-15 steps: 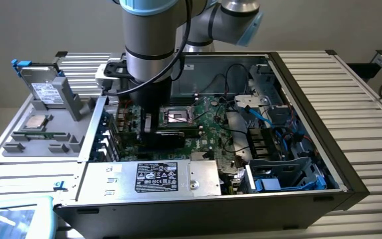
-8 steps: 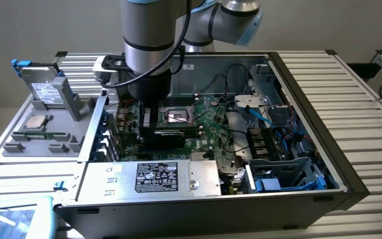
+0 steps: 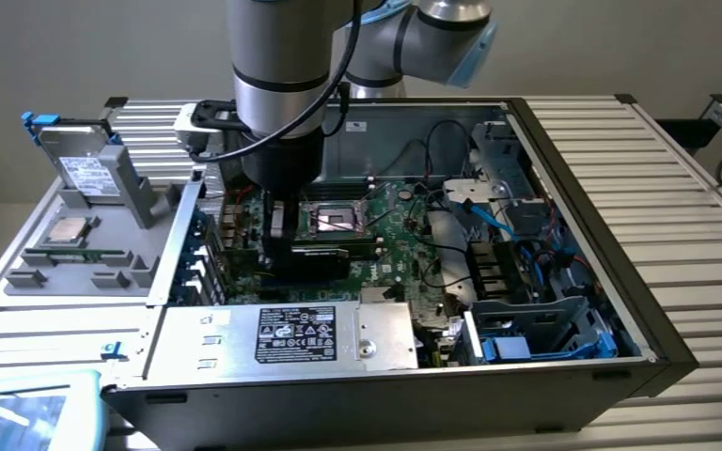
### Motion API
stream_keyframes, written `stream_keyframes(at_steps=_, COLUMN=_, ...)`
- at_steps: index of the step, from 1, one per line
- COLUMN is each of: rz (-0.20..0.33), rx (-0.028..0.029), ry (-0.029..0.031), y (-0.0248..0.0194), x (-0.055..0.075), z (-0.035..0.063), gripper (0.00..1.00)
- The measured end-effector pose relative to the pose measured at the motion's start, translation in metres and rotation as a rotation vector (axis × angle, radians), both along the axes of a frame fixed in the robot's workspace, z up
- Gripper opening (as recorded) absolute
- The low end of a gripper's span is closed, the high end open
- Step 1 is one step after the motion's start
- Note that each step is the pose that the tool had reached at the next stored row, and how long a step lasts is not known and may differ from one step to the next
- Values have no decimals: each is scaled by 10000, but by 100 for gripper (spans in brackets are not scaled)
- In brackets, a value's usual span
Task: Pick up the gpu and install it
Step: 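Insert the gpu into the slot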
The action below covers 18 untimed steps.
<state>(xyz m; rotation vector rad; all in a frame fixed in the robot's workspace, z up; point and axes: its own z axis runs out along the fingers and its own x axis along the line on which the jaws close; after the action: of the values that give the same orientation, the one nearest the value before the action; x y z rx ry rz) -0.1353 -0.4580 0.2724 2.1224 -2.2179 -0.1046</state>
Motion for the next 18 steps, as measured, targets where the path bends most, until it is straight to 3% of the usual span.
stream_keyframes(at_steps=7, rz=0, rx=1, ry=-1, y=0, x=0, z=1, gripper=48)
stream_keyframes(at_steps=15, rz=1, rx=-11, ry=0, y=2, x=4, z=94, gripper=48)
stream_keyframes(at_steps=18, rz=-1, rx=-56, ry=0, y=7, x=3, z=101, gripper=33)
